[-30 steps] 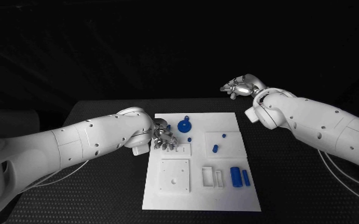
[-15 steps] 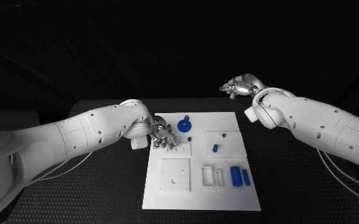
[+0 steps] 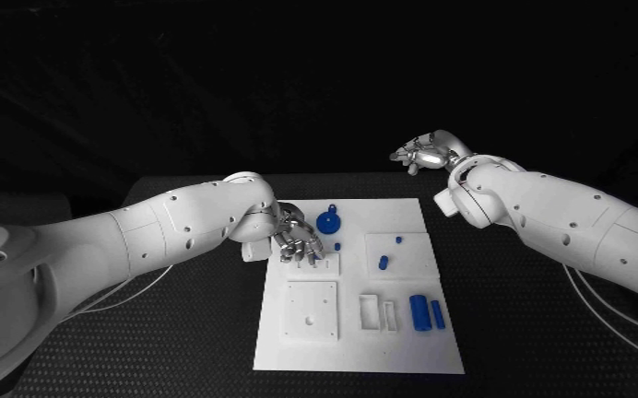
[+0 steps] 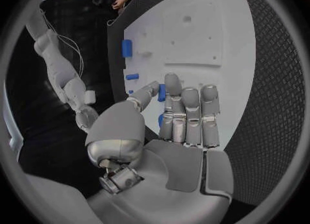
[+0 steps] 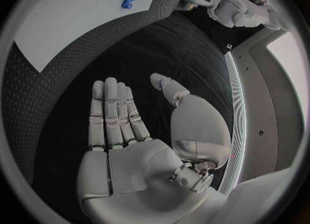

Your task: Assemble the parts on the task board

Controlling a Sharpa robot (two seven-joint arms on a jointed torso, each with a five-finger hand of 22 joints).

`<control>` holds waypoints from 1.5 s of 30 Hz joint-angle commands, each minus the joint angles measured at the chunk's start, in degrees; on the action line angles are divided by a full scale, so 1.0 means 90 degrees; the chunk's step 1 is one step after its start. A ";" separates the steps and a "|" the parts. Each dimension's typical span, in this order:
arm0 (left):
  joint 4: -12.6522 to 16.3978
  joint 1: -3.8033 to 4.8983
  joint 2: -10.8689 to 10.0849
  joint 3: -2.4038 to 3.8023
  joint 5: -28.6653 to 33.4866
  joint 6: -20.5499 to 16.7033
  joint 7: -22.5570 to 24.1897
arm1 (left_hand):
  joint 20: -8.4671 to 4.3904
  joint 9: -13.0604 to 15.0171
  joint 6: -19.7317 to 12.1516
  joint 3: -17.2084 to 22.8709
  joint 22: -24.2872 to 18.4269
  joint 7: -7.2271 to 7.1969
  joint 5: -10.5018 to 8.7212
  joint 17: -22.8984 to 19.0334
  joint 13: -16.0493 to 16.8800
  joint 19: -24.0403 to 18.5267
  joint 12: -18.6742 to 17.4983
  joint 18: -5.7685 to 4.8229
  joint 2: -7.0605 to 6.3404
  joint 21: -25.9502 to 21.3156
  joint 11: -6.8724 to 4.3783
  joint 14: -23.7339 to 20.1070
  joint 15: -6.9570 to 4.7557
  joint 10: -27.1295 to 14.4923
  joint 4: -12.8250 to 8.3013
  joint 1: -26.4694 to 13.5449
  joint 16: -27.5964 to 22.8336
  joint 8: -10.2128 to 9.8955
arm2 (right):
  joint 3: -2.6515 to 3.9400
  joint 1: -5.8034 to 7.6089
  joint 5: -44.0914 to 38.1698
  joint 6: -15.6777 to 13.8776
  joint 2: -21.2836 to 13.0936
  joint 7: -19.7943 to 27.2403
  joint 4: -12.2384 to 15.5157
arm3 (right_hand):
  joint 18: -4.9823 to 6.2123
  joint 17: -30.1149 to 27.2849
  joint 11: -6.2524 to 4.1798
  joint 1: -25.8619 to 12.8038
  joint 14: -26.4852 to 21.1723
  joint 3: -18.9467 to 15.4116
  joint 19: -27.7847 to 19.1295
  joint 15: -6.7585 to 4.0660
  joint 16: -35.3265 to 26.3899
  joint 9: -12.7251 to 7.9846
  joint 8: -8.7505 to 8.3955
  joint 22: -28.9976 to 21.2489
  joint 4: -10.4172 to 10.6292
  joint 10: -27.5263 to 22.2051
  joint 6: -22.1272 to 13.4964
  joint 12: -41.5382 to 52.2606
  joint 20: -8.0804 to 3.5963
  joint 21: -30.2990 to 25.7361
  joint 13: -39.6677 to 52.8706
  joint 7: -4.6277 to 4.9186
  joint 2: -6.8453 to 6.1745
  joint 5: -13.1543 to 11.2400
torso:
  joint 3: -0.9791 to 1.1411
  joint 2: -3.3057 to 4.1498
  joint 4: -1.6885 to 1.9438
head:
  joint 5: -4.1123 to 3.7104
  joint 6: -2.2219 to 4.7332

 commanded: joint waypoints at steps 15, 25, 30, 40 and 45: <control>-0.0128 0.0024 0.0182 -0.0039 -0.0445 0.0183 -0.0122 | -0.0713 0.0026 0.0045 0.0506 0.0134 -0.0010 0.0139 0.0020 0.0020 0.0028 0.0030 -0.0070 0.0280 0.0046 -0.0022 0.0027 -0.0075 0.0056 -0.0568 0.0157 0.0048 0.0028 | 0.0001 -0.0002 -0.0009 0.0080 0.0021 0.0068 -0.0008 | 0.0093 -0.0011 0.0010 -0.0064 -0.0039 -0.0025 -0.0019 -0.0007 0.0031 -0.0008 0.0009 0.0014 -0.0014 -0.0054 -0.0031 0.0042 0.0038 -0.0026 -0.0020 -0.0003 0.0017 0.0028 | -0.0004 0.0000 0.0004 | 0.0017 -0.0033; -0.0158 0.0022 0.0203 -0.0128 -0.0456 0.0184 -0.0125 | -0.0715 0.0035 0.0052 0.0505 0.0134 -0.0013 0.0188 0.0022 0.0025 0.0033 0.0037 -0.0068 0.0294 0.0057 -0.0025 0.0032 -0.0079 0.0060 -0.0576 0.0133 0.0055 0.0030 | 0.0001 -0.0002 -0.0009 0.0078 0.0023 0.0069 -0.0008 | 0.0093 -0.0015 0.0010 -0.0063 -0.0040 -0.0025 -0.0019 -0.0007 0.0034 -0.0010 0.0010 0.0016 -0.0016 -0.0056 -0.0032 0.0045 0.0038 -0.0028 -0.0026 -0.0003 0.0018 0.0029 | -0.0008 0.0000 0.0001 | 0.0033 -0.0055; -0.0179 0.0022 0.0200 -0.0188 -0.0342 0.0264 -0.0116 | -0.0715 0.0038 0.0054 0.0503 0.0133 -0.0014 0.0200 0.0023 0.0027 0.0036 0.0040 -0.0067 0.0300 0.0061 -0.0026 0.0034 -0.0081 0.0062 -0.0577 0.0123 0.0057 0.0030 | 0.0001 -0.0002 -0.0009 0.0075 0.0021 0.0070 -0.0010 | 0.0093 -0.0016 0.0010 -0.0063 -0.0041 -0.0025 -0.0019 -0.0007 0.0035 -0.0010 0.0010 0.0017 -0.0016 -0.0056 -0.0032 0.0047 0.0038 -0.0030 -0.0029 -0.0003 0.0018 0.0029 | -0.0006 0.0000 0.0003 | 0.0033 -0.0071; -0.0217 0.0019 0.0232 -0.0259 -0.0339 0.0153 -0.0086 | -0.0717 0.0041 0.0056 0.0502 0.0133 -0.0016 0.0207 0.0023 0.0029 0.0039 0.0042 -0.0066 0.0301 0.0065 -0.0027 0.0036 -0.0082 0.0063 -0.0582 0.0113 0.0059 0.0030 | 0.0001 -0.0002 -0.0009 0.0077 0.0022 0.0070 -0.0004 | 0.0093 -0.0020 0.0011 -0.0064 -0.0042 -0.0025 -0.0018 -0.0006 0.0037 -0.0011 0.0010 0.0020 -0.0017 -0.0058 -0.0032 0.0051 0.0038 -0.0032 -0.0035 -0.0003 0.0019 0.0029 | -0.0006 0.0001 -0.0001 | 0.0042 -0.0075; -0.0237 0.0016 0.0249 -0.0281 -0.0339 0.0059 -0.0075 | -0.0717 0.0042 0.0056 0.0502 0.0133 -0.0016 0.0209 0.0023 0.0029 0.0040 0.0043 -0.0065 0.0302 0.0067 -0.0027 0.0036 -0.0083 0.0063 -0.0582 0.0109 0.0060 0.0030 | 0.0001 -0.0002 -0.0009 0.0077 0.0022 0.0072 -0.0006 | 0.0093 -0.0021 0.0011 -0.0063 -0.0042 -0.0025 -0.0018 -0.0006 0.0038 -0.0012 0.0011 0.0021 -0.0018 -0.0058 -0.0032 0.0053 0.0038 -0.0033 -0.0039 -0.0003 0.0019 0.0029 | -0.0005 0.0002 -0.0003 | 0.0041 -0.0073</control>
